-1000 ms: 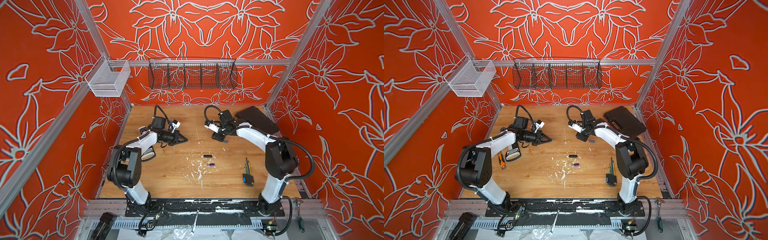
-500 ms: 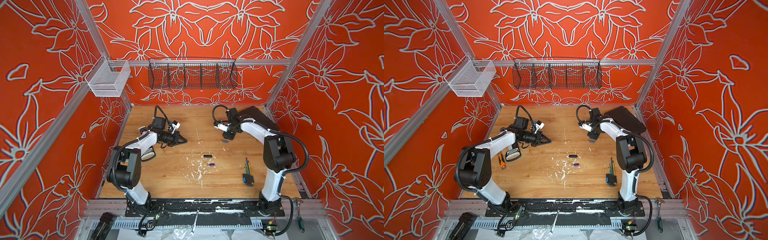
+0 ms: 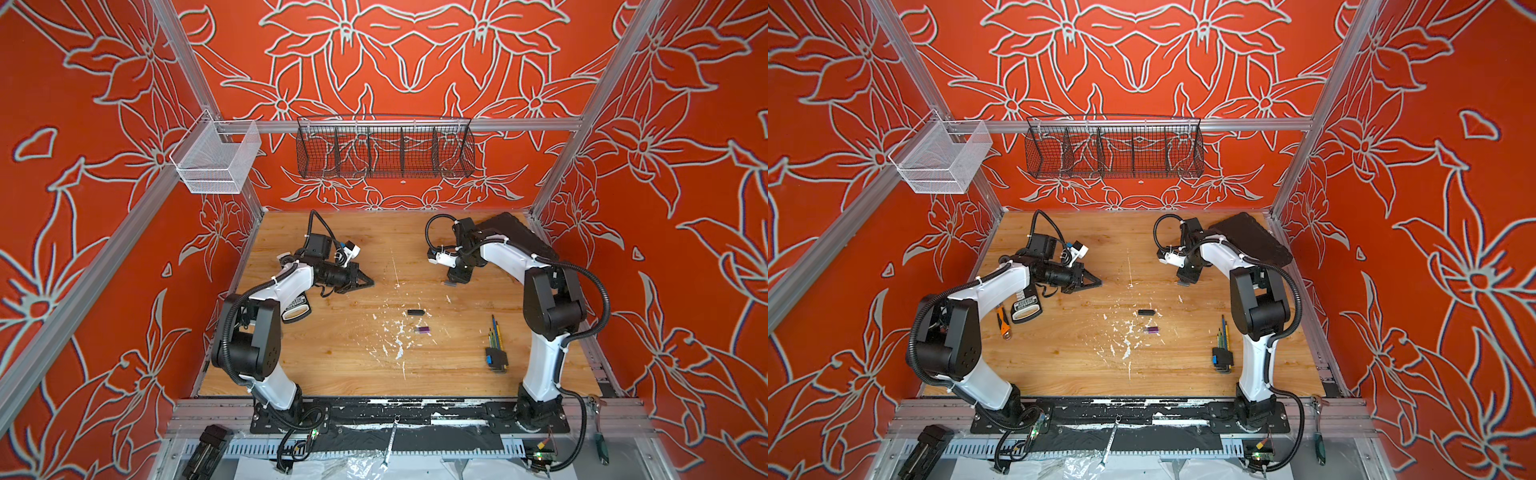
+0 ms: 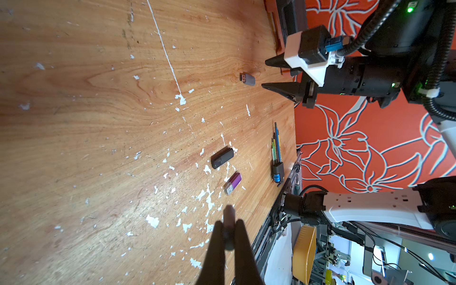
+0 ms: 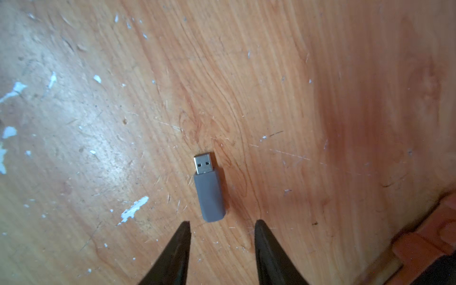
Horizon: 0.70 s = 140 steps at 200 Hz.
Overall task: Close the usb drive cover
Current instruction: Pick up the USB drive from the center of the board.
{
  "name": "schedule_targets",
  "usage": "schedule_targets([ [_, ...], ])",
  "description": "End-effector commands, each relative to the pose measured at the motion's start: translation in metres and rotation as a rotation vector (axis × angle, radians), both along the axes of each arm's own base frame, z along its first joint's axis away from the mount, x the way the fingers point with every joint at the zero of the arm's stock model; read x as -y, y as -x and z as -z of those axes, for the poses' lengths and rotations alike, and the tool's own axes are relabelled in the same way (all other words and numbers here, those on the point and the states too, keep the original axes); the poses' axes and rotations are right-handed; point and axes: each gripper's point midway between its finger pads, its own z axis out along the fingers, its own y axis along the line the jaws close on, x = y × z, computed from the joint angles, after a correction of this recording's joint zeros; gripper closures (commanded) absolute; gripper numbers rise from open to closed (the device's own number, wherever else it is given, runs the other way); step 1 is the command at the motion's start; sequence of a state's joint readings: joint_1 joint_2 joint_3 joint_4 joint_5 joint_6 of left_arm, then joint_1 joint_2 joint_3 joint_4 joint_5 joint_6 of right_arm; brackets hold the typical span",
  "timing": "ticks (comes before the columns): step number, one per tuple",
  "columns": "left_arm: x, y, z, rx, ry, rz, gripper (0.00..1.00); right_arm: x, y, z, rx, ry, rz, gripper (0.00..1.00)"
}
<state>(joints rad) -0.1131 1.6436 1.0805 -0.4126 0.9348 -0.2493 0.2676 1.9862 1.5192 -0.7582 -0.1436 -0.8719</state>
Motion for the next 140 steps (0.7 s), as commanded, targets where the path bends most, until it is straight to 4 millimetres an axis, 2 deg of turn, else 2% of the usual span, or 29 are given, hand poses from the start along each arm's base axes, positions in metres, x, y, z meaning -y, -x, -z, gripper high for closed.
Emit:
schedule_targets([
  [1, 0.001, -0.001, -0.008, 0.030, -0.007, 0.015, 1.00, -0.003, 0.006, 0.007, -0.063, -0.023, -0.041, 0.56],
  [57, 0.001, -0.001, -0.007, 0.026, -0.008, 0.014, 1.00, -0.001, 0.014, 0.026, -0.137, -0.001, -0.051, 0.60],
  [95, 0.002, -0.004, -0.008, 0.025, -0.004, 0.018, 1.00, 0.006, 0.012, 0.037, -0.147, 0.039, -0.027, 0.63],
  [140, 0.002, -0.004, -0.008, 0.022, -0.007, 0.024, 1.00, 0.002, 0.017, 0.041, -0.169, 0.012, -0.035, 0.64],
])
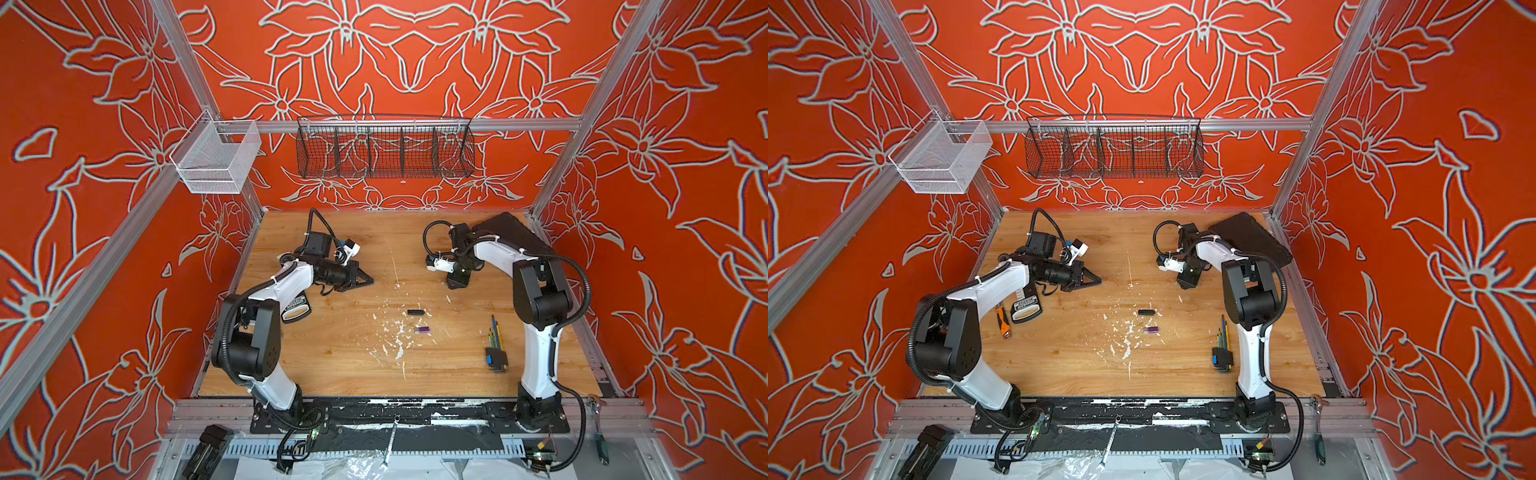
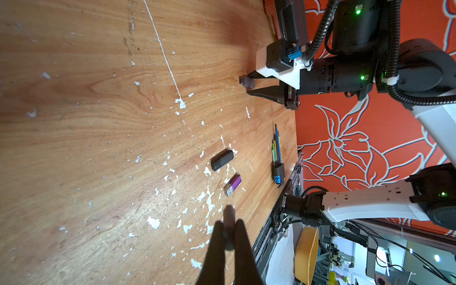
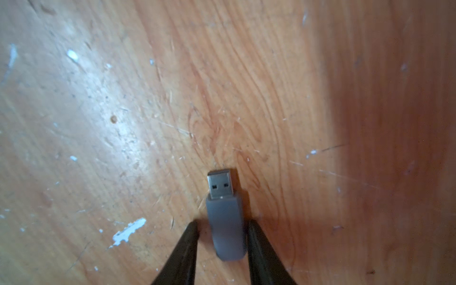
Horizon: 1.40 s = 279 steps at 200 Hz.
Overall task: Close the usb drive cover
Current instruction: Pick up the USB drive from the center of the board.
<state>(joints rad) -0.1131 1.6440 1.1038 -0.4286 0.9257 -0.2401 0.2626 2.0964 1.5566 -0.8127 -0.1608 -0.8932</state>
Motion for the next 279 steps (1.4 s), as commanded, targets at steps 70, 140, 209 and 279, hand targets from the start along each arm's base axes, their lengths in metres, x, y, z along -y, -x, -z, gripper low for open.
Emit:
schedule_targets([
  [70, 0.003, 0.000, -0.002, 0.003, 0.003, 0.030, 1.00, 0.002, 0.005, 0.000, -0.020, 0.010, -0.018, 0.79],
  [140, 0.003, 0.000, -0.002, 0.013, 0.011, 0.016, 1.00, -0.041, 0.015, -0.047, 0.104, -0.147, -0.076, 0.83],
  [209, 0.013, 0.003, -0.007, 0.045, 0.023, 0.009, 1.00, -0.123, 0.057, -0.084, 0.175, -0.257, -0.243, 0.83],
  [279, 0.015, 0.009, -0.014, 0.071, 0.056, -0.029, 1.00, -0.181, 0.081, -0.105, 0.238, -0.376, -0.332, 0.83],
])
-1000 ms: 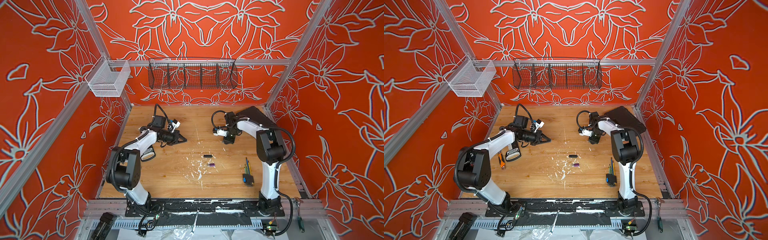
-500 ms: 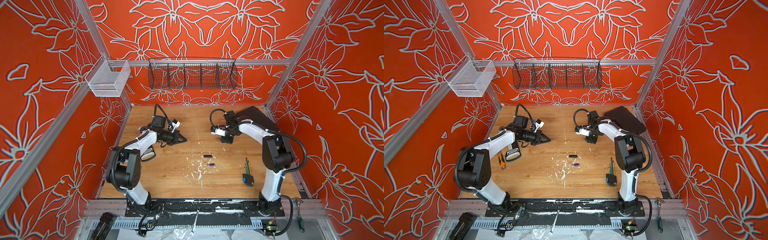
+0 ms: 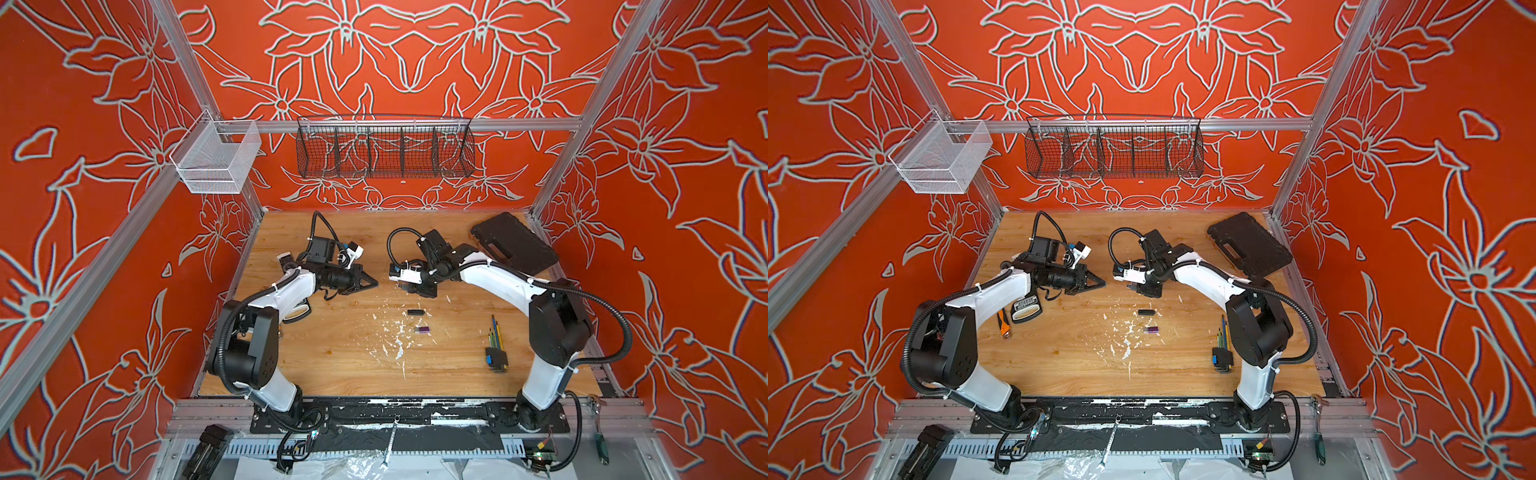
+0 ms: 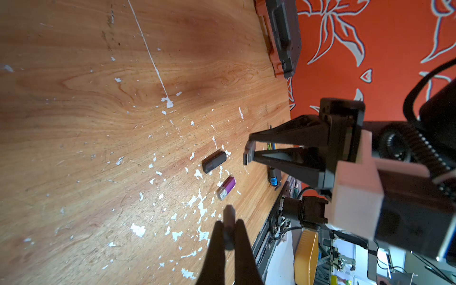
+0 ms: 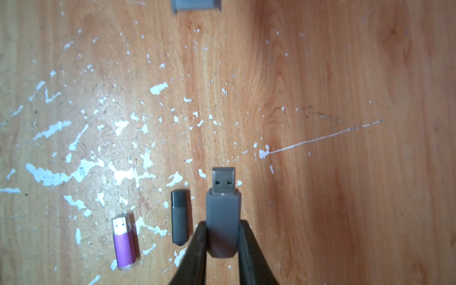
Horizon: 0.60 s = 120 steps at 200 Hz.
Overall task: Close the usb drive cover
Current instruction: Close the cover of the USB drive.
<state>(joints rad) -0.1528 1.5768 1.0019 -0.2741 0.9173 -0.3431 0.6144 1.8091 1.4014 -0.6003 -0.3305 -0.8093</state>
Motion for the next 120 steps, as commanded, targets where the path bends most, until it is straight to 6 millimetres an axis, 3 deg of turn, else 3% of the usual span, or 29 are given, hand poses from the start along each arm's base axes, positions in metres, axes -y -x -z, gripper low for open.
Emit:
schedule_targets([
  [1, 0.003, 0.000, -0.012, 0.039, 0.025, -0.012, 1.00, -0.018, 0.008, -0.014, 0.012, -0.068, -0.019, 0.83],
  [120, 0.012, 0.003, -0.006, 0.003, 0.079, -0.013, 1.00, -0.038, 0.018, -0.028, 0.063, -0.145, -0.033, 0.83],
])
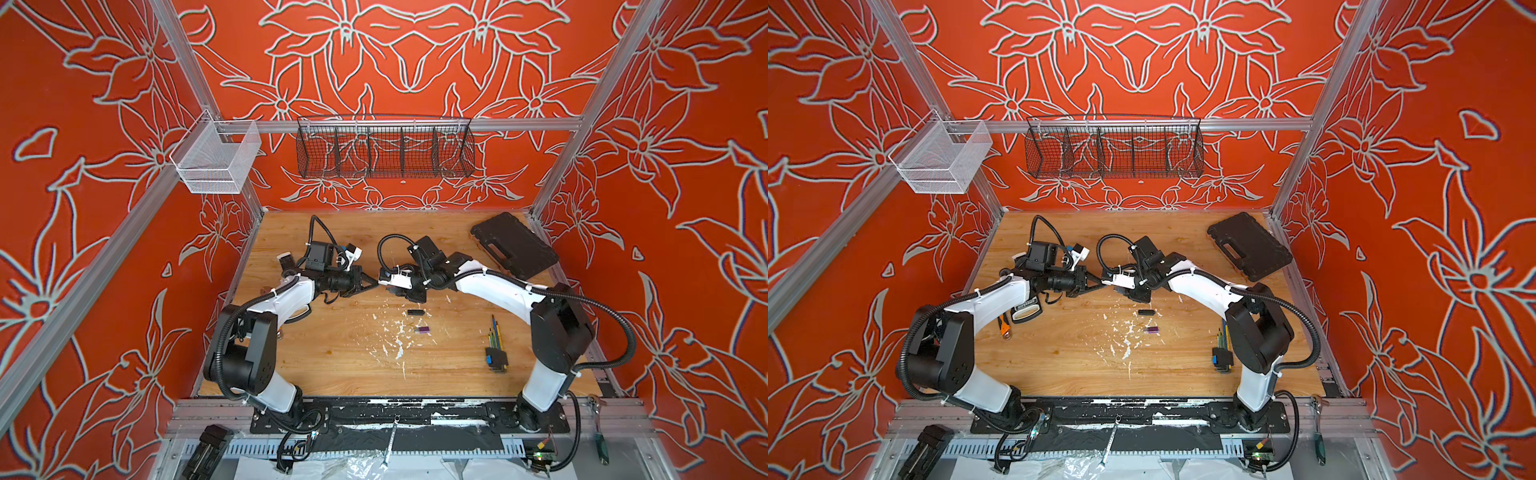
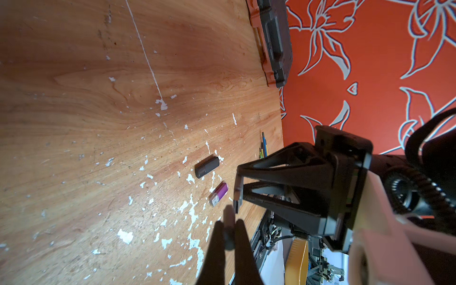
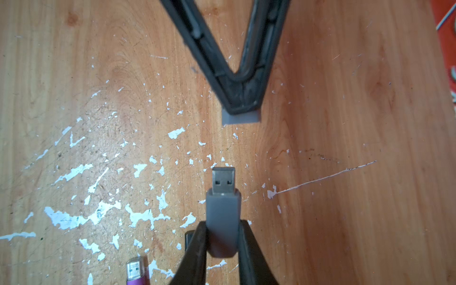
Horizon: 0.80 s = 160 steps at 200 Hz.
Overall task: Close the usb drive cover
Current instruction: Close the cover of the USB drive.
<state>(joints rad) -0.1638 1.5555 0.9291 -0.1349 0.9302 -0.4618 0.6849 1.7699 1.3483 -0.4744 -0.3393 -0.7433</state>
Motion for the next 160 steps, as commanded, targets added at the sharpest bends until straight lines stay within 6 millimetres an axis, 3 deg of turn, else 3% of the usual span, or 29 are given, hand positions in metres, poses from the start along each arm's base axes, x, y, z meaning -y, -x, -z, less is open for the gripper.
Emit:
schedule_targets([
  [1, 0.007, 0.002, -0.007, 0.019, 0.025, 0.023, 1.00, -0.007, 0.005, -0.016, 0.012, -0.057, -0.014, 0.83],
  [160, 0.023, -0.003, -0.006, -0.014, 0.082, 0.061, 1.00, -0.010, -0.001, -0.023, 0.057, -0.085, -0.002, 0.84],
])
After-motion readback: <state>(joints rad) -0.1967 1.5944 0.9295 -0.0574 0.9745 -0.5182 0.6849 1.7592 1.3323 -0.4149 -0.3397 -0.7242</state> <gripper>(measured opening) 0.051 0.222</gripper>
